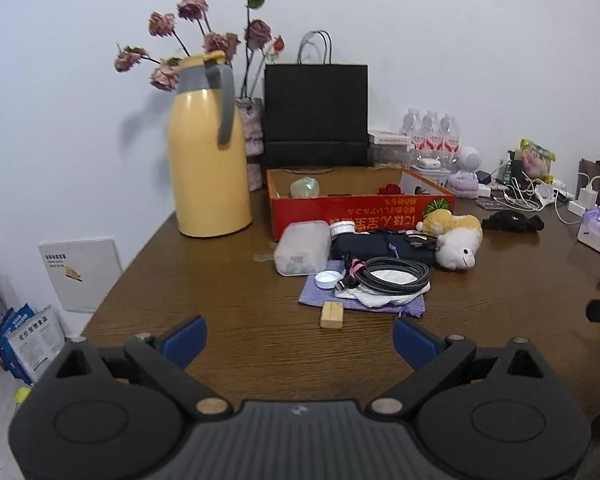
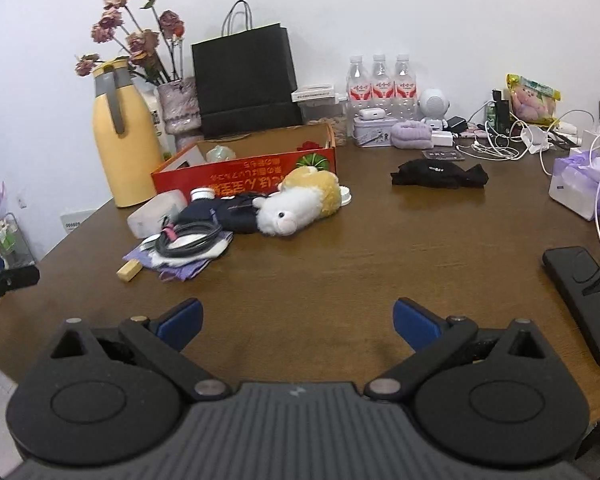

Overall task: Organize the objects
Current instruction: 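Withdraw both tools from the box and move toward the plush sheep, then grasp the plush sheep with the right gripper while the left gripper grasps the braided cable, then lower the sheep and cable into the cardboard box and open both grippers, then withdraw both tools and reach toward the clear container and white cap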

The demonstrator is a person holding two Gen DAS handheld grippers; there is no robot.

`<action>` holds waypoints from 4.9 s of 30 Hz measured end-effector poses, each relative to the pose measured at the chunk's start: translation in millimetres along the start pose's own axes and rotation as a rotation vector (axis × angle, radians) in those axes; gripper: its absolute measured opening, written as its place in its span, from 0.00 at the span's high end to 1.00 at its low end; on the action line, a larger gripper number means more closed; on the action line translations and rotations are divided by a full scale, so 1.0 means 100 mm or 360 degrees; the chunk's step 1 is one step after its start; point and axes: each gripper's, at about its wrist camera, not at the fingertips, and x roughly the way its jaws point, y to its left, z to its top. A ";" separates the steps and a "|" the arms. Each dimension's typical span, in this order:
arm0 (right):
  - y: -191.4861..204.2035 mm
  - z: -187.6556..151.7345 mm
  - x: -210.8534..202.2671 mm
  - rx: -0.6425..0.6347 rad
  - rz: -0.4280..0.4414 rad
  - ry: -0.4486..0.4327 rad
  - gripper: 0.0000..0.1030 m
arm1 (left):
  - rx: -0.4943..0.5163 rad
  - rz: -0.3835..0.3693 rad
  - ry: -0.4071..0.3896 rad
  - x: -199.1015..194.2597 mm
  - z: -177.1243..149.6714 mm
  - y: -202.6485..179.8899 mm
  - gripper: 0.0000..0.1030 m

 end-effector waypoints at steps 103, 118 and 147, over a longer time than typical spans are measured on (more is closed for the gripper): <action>0.16 0.08 0.34 -0.0048 -0.0073 -0.0224 0.49 | -0.0029 -0.0241 -0.0051 0.76 0.52 -0.48 0.17; 0.20 2.02 1.77 -0.0194 0.0142 -0.0245 0.49 | 0.0057 -0.0236 0.0017 2.30 2.05 -0.08 0.17; 0.15 1.98 1.64 -0.0158 0.0091 -0.0062 0.00 | 0.0064 -0.0118 0.0038 1.56 1.90 -0.01 0.04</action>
